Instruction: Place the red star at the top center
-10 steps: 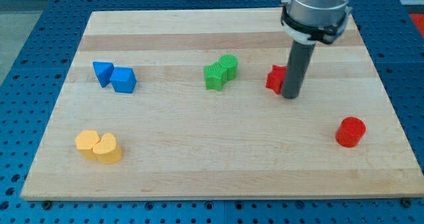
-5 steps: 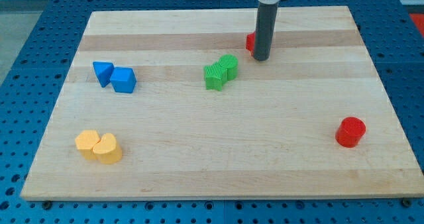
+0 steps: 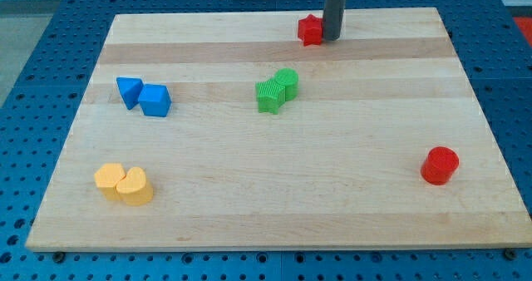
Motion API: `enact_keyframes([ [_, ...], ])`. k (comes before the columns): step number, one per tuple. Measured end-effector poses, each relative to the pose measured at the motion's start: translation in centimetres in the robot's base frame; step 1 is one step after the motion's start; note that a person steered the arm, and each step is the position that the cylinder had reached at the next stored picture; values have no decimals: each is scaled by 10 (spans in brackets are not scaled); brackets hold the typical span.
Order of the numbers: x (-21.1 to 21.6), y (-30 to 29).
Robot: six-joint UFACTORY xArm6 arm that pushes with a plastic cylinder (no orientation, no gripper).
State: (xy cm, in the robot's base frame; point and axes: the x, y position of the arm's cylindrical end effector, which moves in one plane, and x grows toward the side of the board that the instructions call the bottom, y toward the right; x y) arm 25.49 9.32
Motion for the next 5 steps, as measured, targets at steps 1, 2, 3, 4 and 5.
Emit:
enact_keyframes([
  [1,-1,-8],
  [2,-1,-25],
  [3,-4,-40],
  [4,-12,-55],
  [5,-14,-70],
])
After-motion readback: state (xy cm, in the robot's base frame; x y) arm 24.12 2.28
